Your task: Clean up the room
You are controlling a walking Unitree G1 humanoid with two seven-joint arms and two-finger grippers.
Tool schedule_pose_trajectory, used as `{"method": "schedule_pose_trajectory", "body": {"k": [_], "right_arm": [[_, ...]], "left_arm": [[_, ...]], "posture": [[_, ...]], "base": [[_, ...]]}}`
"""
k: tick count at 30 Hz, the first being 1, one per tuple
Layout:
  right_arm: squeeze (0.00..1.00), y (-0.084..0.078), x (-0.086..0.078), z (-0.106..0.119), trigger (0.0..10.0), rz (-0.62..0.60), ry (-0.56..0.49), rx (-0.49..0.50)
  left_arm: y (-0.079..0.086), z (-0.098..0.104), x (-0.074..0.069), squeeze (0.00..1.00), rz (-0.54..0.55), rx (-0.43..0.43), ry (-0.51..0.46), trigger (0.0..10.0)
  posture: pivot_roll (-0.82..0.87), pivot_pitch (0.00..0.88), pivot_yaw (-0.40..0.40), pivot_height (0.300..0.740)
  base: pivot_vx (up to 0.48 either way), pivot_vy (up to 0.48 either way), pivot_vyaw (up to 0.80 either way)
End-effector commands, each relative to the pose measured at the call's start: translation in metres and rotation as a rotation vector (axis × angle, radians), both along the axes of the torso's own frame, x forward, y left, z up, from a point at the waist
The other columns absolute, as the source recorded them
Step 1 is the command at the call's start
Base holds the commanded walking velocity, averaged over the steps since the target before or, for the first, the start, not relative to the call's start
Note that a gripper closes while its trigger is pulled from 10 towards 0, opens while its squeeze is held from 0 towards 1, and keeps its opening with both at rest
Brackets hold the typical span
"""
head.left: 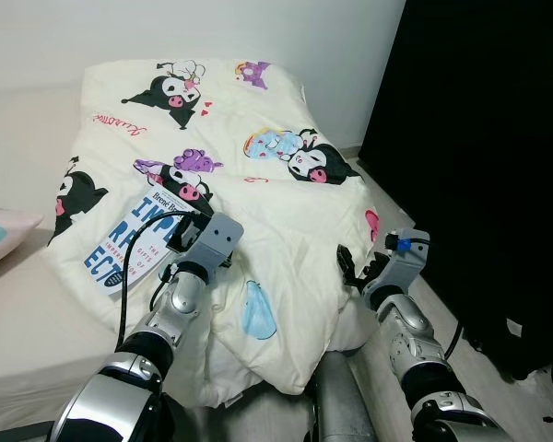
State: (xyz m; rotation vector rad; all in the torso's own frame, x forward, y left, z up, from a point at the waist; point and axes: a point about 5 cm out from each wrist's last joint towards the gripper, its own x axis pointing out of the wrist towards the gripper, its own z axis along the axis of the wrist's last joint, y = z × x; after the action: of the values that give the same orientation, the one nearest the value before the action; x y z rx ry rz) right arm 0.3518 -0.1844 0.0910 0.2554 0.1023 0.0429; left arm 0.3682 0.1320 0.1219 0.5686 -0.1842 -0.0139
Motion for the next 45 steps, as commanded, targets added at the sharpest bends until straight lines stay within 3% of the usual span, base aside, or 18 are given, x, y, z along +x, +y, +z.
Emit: {"method": "schedule_pose_trajectory", "body": {"k": [1,7,19,27,31,34,42,45], "right_arm": [[0.00,-0.002,-0.003,-0.003,10.0,-0.007,0.013,0.003],[0.00,0.001,-0.002,-0.002,10.0,-0.002,0.014,0.003],[0.00,0.000,-0.001,-0.001,10.0,-0.007,0.011,0.005],[0.00,-0.001,-0.001,0.000,10.0,-0.007,0.010,0.006],[0.00,0.001,-0.001,-0.002,10.0,0.000,0.016,0.006],[0.00,0.002,-0.001,-0.002,10.0,0.000,0.017,0.006],[0.00,0.001,-0.001,-0.001,10.0,-0.004,0.015,0.008],[0.00,-0.001,-0.001,0.000,10.0,-0.010,0.013,0.008]], "left_arm": [[0.012,-0.008,-0.003,0.00,0.044,0.043,0.025,10.0],[0.028,-0.009,-0.002,0.00,0.121,0.119,0.025,10.0],[0.036,-0.020,-0.006,0.00,0.182,0.242,0.061,10.0],[0.033,-0.014,-0.004,0.00,0.159,0.180,0.043,10.0],[0.015,-0.003,-0.001,0.00,0.040,-0.018,0.017,10.0],[0.011,0.002,-0.001,0.00,0.021,-0.070,-0.009,10.0],[0.010,0.003,0.000,0.00,0.024,-0.035,-0.023,10.0],[0.016,-0.001,-0.002,0.00,0.057,0.023,-0.027,10.0]], "posture": [[-0.24,0.182,-0.018,0.521],[-0.23,0.185,-0.017,0.521],[-0.24,0.185,-0.017,0.521],[-0.24,0.186,-0.018,0.521],[-0.23,0.187,-0.019,0.521],[-0.23,0.187,-0.020,0.521],[-0.24,0.187,-0.019,0.521],[-0.24,0.188,-0.019,0.521]], "base": [[0.000,0.000,0.00],[0.000,0.000,0.00],[0.000,0.000,0.00],[0.000,0.000,0.00],[0.000,0.000,0.00],[0.000,0.000,0.00],[0.000,0.000,0.00],[0.000,0.000,0.00]]}}
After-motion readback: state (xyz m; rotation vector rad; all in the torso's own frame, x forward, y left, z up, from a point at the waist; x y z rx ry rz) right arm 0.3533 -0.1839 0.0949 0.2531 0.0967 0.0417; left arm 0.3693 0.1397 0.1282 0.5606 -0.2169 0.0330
